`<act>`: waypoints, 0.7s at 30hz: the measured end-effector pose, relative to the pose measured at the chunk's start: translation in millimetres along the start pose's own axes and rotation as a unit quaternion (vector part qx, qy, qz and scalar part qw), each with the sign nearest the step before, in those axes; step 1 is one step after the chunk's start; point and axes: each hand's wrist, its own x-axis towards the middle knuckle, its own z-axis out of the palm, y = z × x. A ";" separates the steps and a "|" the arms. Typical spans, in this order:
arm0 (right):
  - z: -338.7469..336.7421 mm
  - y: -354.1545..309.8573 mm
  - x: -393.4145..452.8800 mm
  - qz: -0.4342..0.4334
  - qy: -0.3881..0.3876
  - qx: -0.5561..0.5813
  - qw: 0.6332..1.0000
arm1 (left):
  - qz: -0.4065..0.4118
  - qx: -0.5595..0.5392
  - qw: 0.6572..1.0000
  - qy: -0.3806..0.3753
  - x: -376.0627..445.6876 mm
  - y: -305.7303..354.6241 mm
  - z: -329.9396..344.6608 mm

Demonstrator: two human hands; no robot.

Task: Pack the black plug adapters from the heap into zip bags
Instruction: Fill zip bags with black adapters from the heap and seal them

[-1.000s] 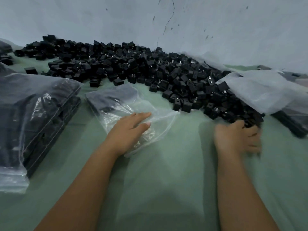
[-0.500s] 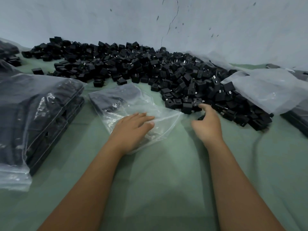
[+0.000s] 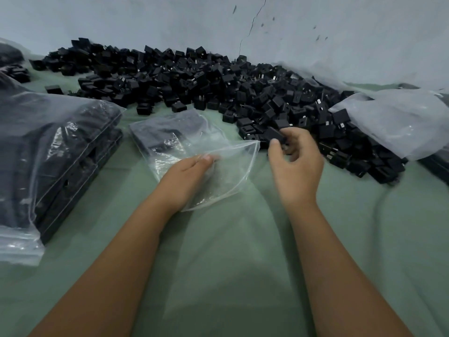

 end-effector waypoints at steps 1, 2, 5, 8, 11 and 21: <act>6.4 -7.2 -7.6 -0.021 -0.020 0.018 0.999 | -0.001 -0.002 1.000 0.007 0.8 -0.1 0.6; 13.2 -13.6 -15.9 -0.035 -0.047 0.034 0.998 | -0.003 -0.005 1.000 0.018 1.7 0.3 1.0; 30.7 -24.4 -37.5 -0.049 -0.128 0.036 0.990 | -0.018 -0.013 0.999 0.049 3.7 2.8 1.1; 33.8 -22.5 -41.5 -0.053 -0.163 -0.007 0.985 | -0.016 -0.022 0.998 0.059 2.5 3.7 0.6; 31.9 -15.8 -38.1 -0.096 -0.226 -0.121 0.962 | 0.032 -0.031 0.997 0.059 -0.2 7.7 1.0; 32.3 -23.3 -37.3 -0.160 -0.291 -0.279 0.901 | 0.194 0.052 0.980 -0.004 -9.5 13.8 2.6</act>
